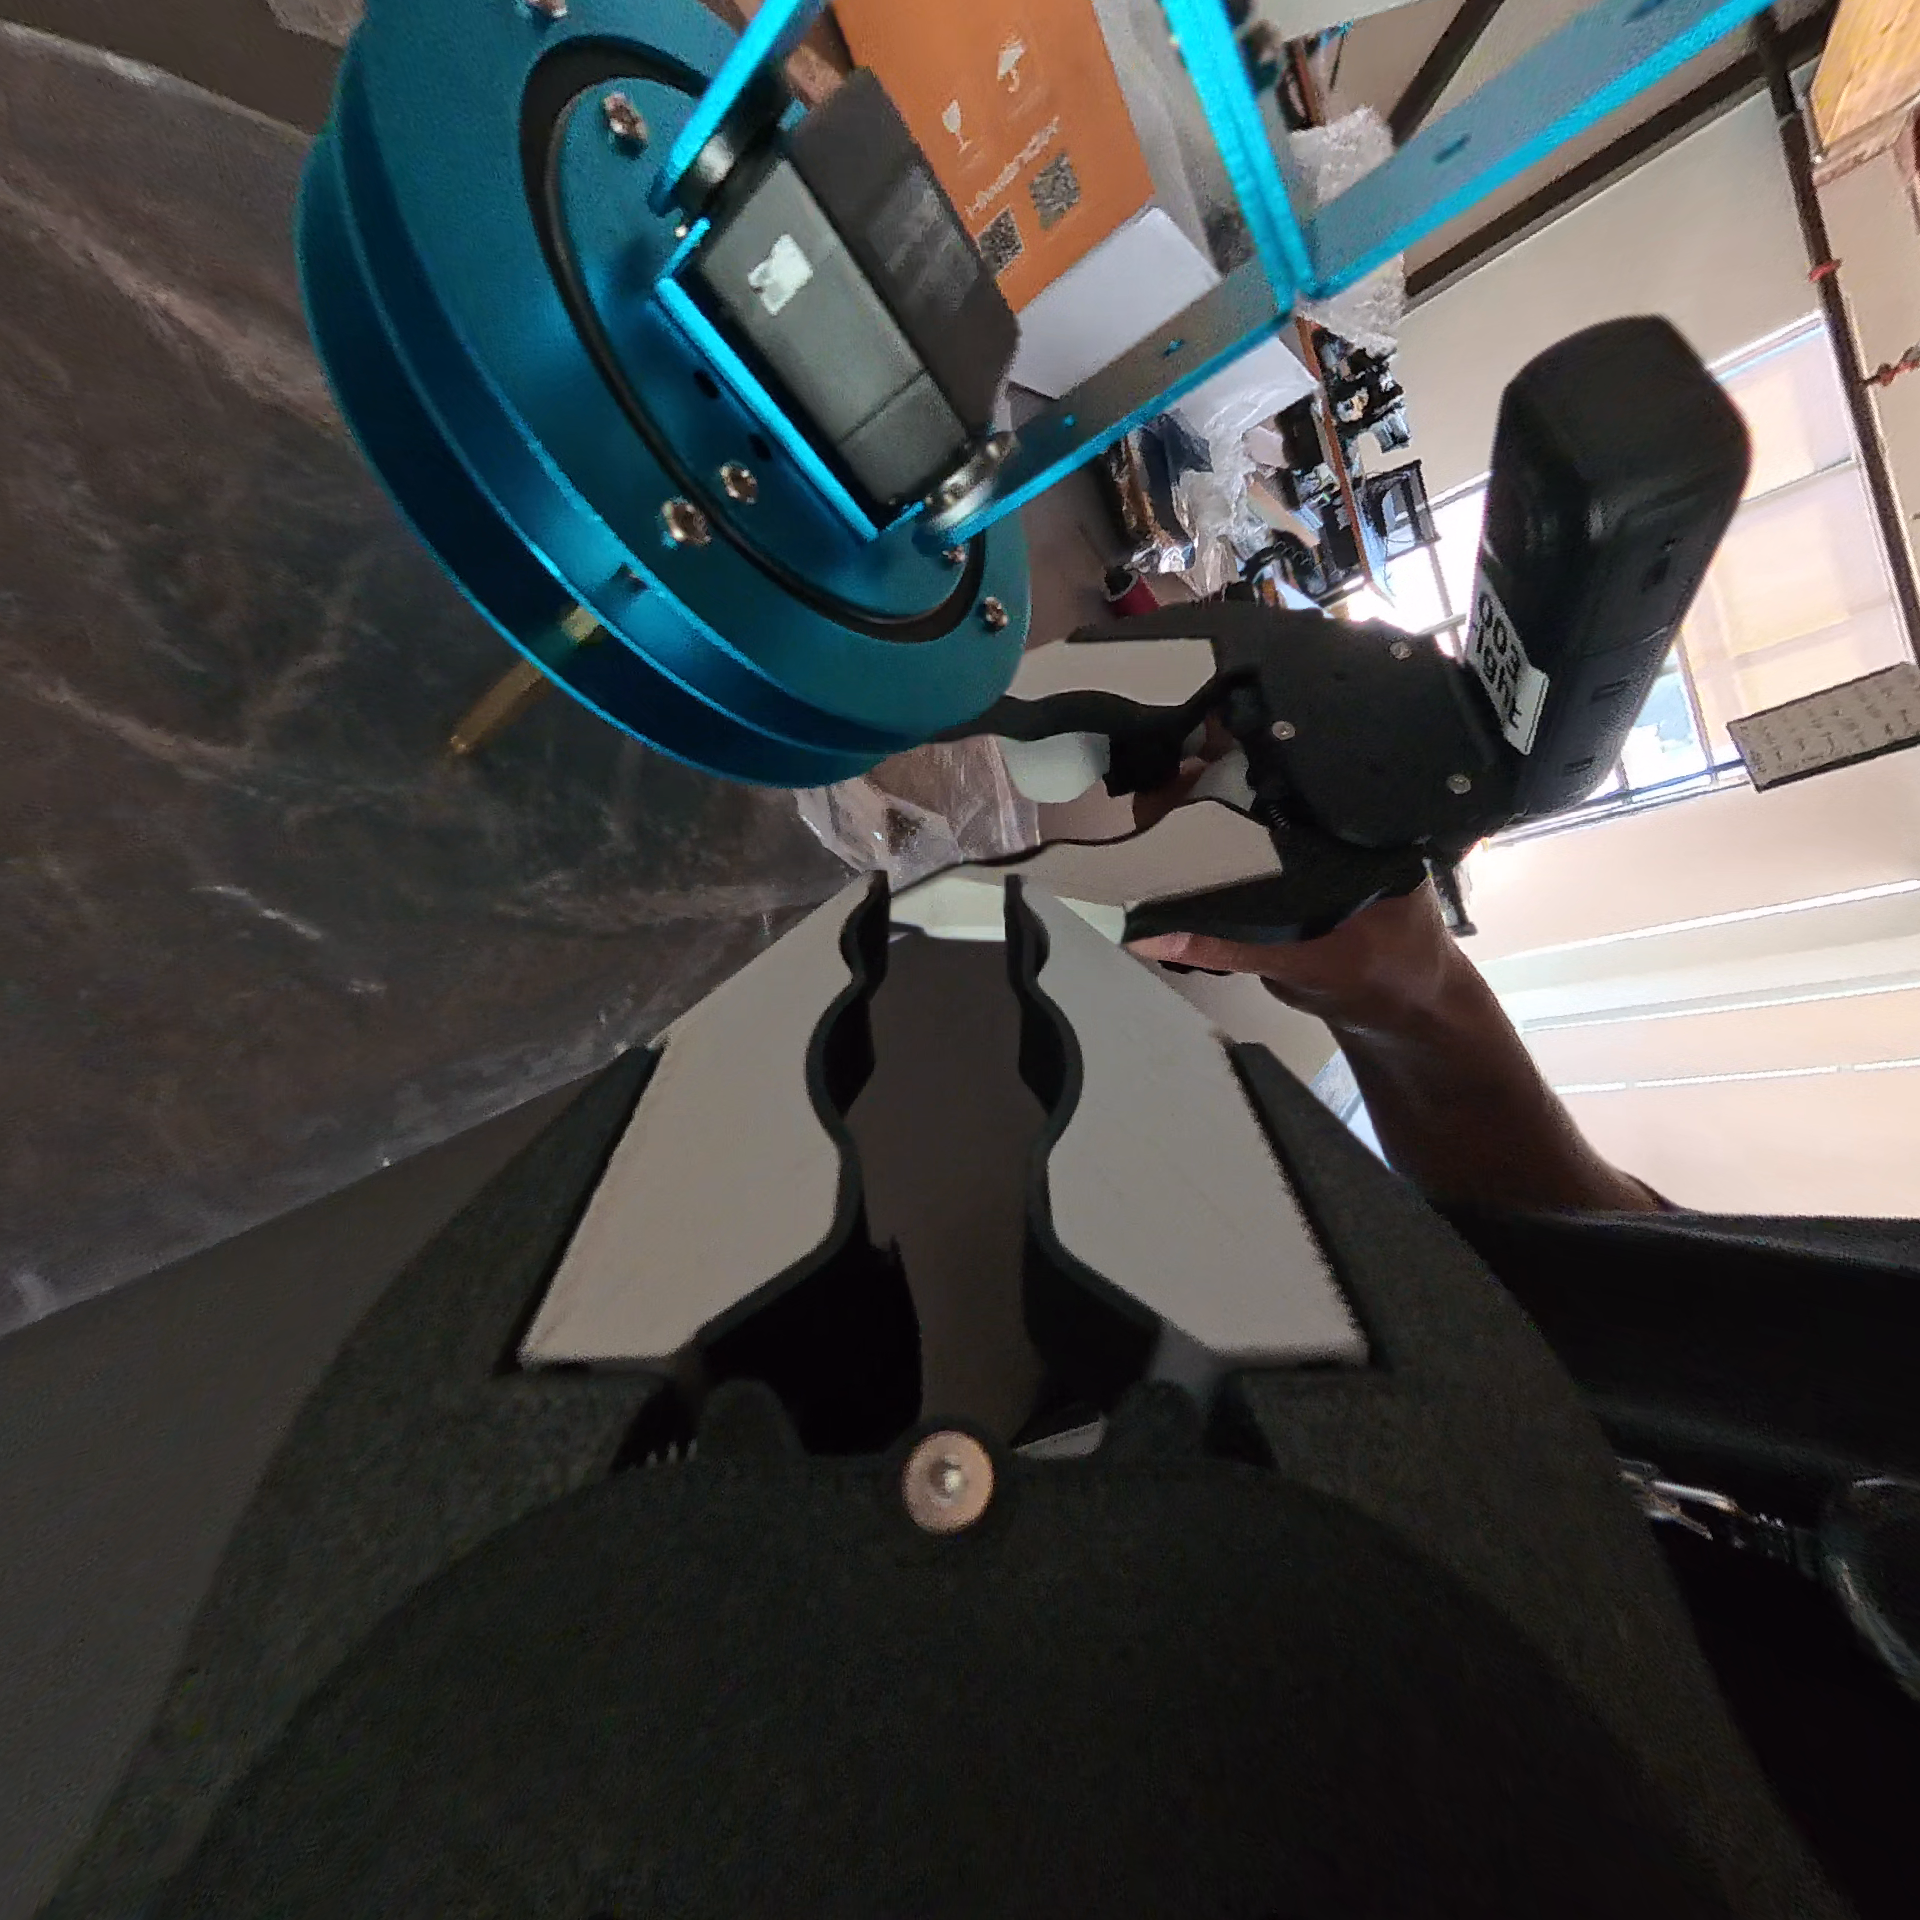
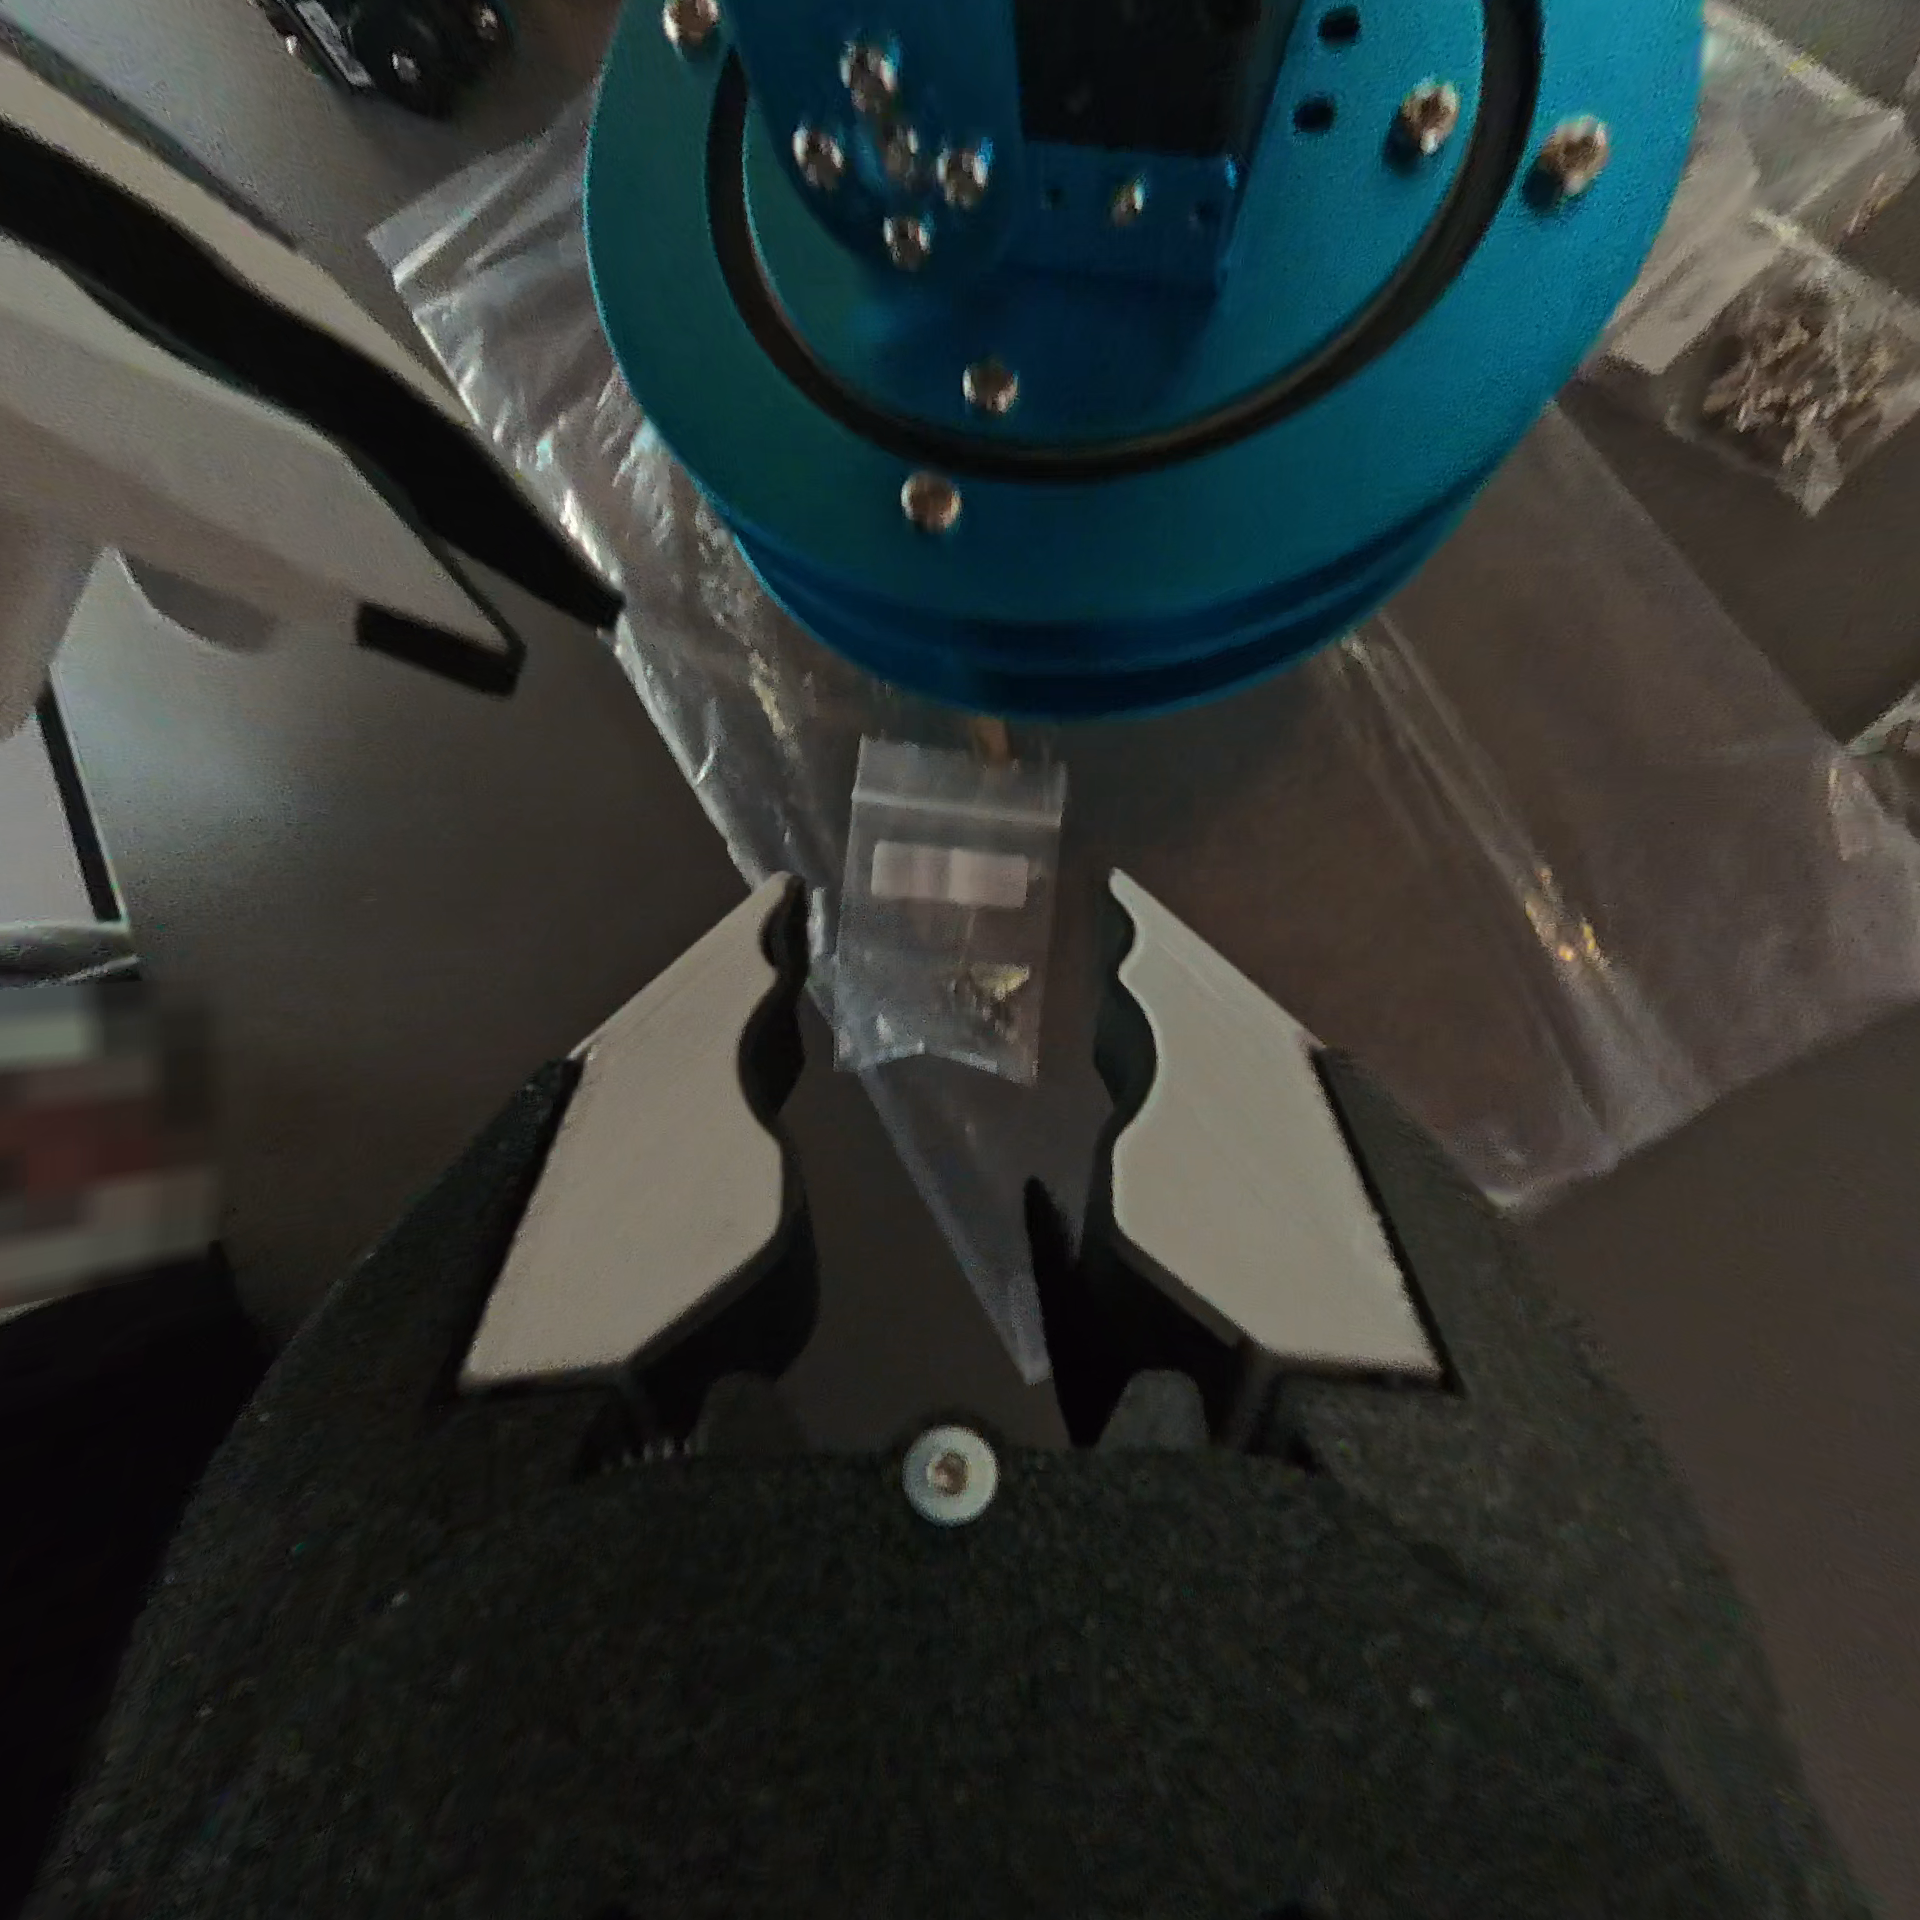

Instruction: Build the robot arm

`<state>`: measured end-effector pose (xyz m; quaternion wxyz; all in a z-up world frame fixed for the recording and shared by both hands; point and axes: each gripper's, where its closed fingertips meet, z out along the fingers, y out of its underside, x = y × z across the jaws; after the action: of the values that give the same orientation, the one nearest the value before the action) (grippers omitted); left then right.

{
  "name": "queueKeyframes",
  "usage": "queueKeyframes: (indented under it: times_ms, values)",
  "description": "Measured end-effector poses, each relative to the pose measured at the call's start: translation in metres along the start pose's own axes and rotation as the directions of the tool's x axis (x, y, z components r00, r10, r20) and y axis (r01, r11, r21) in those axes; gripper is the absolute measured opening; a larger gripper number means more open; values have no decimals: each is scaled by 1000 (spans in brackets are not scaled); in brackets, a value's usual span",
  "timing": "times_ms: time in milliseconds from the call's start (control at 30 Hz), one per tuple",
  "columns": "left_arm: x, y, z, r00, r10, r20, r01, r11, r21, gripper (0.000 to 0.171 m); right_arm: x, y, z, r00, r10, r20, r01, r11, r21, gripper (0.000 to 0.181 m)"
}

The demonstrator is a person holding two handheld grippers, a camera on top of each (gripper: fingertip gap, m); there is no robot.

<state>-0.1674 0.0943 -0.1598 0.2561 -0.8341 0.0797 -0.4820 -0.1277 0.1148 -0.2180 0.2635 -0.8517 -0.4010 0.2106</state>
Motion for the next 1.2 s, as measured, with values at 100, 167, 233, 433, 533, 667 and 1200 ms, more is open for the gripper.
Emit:
queueKeyframes:
  times_ms: [100,167,233,433,533,667,1200]
  values:
    - [-6,1,-1,1000,-14,19,14,1000,0,21,0,-6,7,1000,-7,-1,7,1000,1,39]
    - [-10,3,-1,999,-27,36,27,1000,-5,21,-2,-3,5,1000,-27,8,27,1000,-15,29]
    - [-12,5,1,998,-44,34,45,999,-10,21,-6,1,2,998,-48,29,49,999,-18,18]
    - [-7,11,14,998,-68,17,69,997,-46,21,-20,7,-18,994,-93,57,89,994,65,0]
    - [-4,14,20,997,-73,10,73,995,-66,21,-24,5,-29,995,-83,62,75,990,119,0]
    - [6,13,23,993,-108,-38,105,993,-62,22,-37,-4,-50,989,-66,131,33,970,241,0]
    - [58,-4,18,916,-234,-327,237,971,-32,0,-57,-25,-73,982,-187,42,156,908,388,1]
